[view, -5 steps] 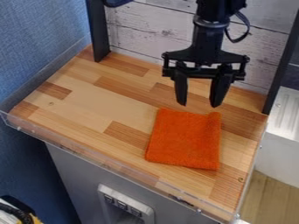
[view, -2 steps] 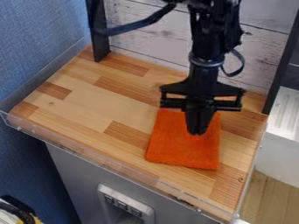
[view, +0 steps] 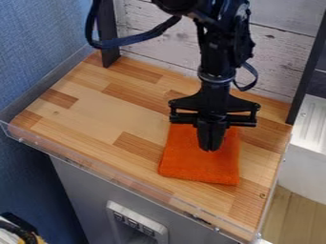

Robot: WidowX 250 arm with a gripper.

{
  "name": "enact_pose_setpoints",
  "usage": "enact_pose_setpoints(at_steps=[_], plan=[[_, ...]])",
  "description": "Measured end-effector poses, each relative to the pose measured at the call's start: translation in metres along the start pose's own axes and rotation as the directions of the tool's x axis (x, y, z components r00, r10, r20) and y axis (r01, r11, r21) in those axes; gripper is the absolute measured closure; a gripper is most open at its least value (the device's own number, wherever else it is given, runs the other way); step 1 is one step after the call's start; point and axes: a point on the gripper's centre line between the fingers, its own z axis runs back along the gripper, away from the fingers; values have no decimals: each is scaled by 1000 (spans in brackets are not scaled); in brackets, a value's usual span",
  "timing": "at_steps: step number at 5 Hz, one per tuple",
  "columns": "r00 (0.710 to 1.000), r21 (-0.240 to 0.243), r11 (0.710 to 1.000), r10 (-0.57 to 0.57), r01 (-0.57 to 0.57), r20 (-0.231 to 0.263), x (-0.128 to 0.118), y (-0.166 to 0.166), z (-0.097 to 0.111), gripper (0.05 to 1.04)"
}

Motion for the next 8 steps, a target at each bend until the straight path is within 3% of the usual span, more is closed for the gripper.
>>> enact_pose_setpoints(at_steps=[5,8], plan=[[1000,55,998,12,-11,-23,10,0,-27,1025],[999,40,999,-29,31,-45,11,6,-34,1025]])
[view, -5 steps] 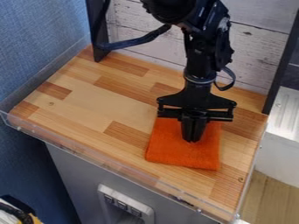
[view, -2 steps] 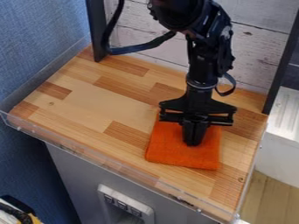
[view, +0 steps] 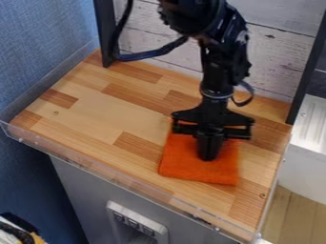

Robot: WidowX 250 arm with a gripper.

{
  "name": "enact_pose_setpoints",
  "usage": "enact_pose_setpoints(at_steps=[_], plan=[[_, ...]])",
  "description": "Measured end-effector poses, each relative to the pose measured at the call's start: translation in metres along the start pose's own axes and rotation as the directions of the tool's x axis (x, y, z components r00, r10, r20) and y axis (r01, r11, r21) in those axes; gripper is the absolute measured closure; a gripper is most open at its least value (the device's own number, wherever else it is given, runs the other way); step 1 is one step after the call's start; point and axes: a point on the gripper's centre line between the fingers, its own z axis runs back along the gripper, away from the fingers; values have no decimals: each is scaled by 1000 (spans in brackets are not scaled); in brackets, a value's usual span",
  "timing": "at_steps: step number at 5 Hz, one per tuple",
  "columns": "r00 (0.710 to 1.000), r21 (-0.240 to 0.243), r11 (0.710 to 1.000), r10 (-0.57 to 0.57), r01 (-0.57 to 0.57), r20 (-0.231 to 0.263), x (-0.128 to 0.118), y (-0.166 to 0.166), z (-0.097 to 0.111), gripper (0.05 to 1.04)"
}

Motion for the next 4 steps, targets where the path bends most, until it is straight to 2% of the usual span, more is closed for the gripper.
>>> enact_pose_setpoints(at_steps=[3,4], plan=[[982,-7,982,-191,191,-13,40,47,9,1025],[970,-10,970,-244,244,0,56,59,13,1025]])
